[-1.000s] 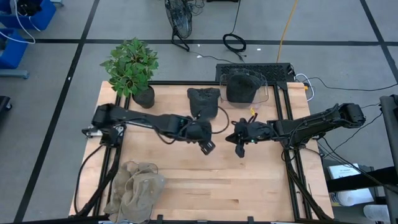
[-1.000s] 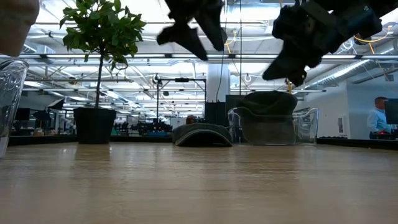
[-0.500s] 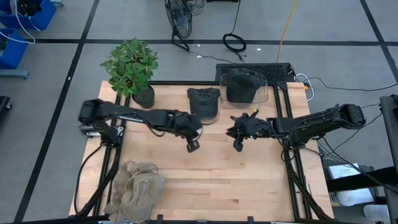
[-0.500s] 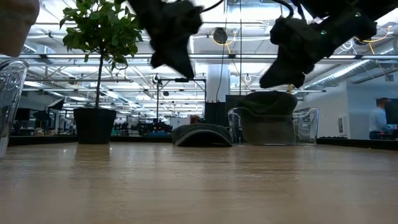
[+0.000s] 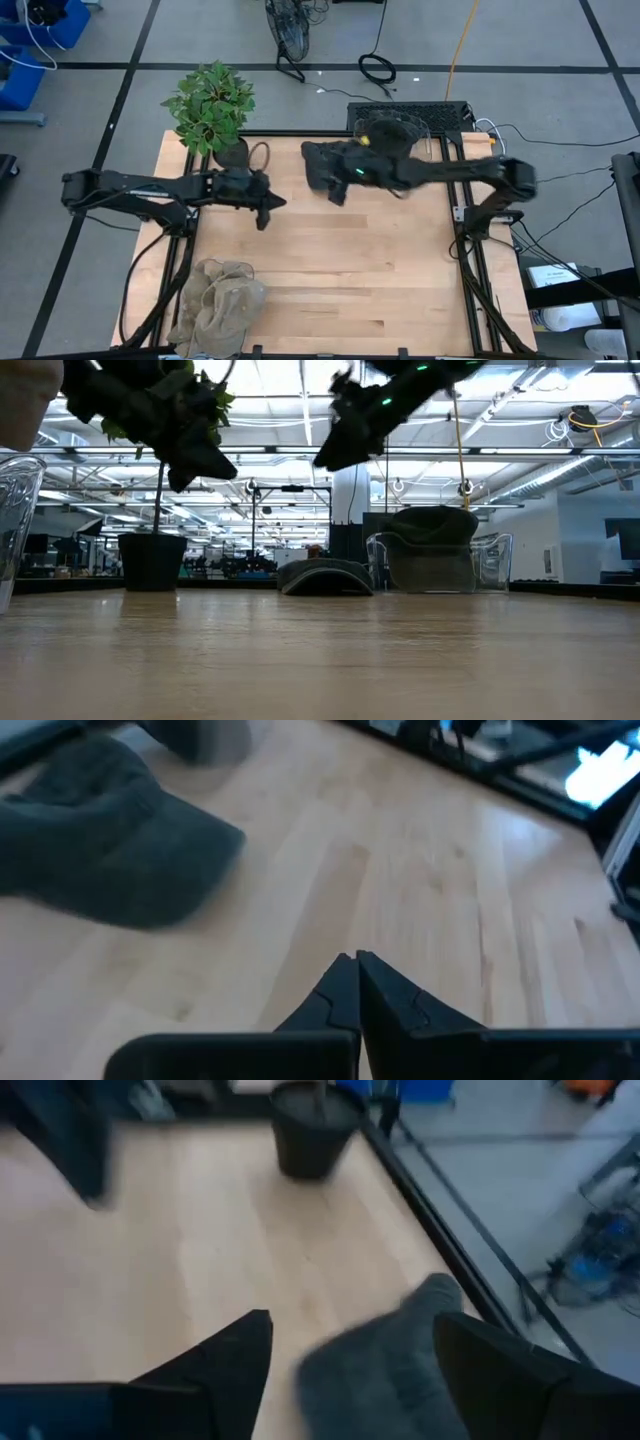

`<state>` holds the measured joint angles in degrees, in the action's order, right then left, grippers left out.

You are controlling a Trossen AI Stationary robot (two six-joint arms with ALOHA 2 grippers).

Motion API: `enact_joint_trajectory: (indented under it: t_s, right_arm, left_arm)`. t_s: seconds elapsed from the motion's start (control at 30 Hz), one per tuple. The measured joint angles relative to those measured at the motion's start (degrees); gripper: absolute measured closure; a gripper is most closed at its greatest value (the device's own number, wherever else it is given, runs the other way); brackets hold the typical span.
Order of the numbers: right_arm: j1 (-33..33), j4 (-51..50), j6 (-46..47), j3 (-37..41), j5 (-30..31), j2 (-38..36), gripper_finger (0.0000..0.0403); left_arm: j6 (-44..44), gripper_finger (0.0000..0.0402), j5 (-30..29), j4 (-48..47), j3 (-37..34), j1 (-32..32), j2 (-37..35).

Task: Pick & Place hat
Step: Put the black cap into the top transparent bin

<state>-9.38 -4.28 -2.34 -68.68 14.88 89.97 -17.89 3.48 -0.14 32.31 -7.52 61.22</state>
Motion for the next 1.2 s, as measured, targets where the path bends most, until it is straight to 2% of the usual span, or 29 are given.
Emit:
enact_joint_trajectory:
  t_s: [0.2,0.37,0.53,0.73,1.07,1.2]
  right_arm:
    - [-7.43,-22.17,-6.1,-22.46,-3.21,15.63,0.0129]
    - [-13.04,-29.82,-9.09,-32.27,-7.86,23.18,0.0129]
    - [-16.85,-28.41,-11.18,-33.58,-13.63,26.31,0.0128]
    - [-19.68,-29.08,-13.58,-33.54,-15.06,30.37,0.0128]
    - [-19.01,-28.42,-17.22,-33.54,-15.26,36.39,0.0128]
    - [-19.34,-28.69,-16.89,-33.58,-18.28,38.04,0.0129]
  left_arm:
    - [-0.22,0.0393,-0.01,0.37,-3.8,-1.54,-8.18]
    - [0.27,0.0397,0.03,-1.15,-4.04,-1.56,-10.72]
    - [1.18,0.0388,2.16,-1.91,-4.04,-1.78,-10.78]
    - [1.05,0.0394,5.58,-3.35,-4.04,-3.18,-10.78]
    - [-0.69,0.0393,5.6,-3.22,-4.04,-3.83,-10.78]
    - [-1.81,0.0385,5.54,-3.21,-4.04,-3.83,-10.78]
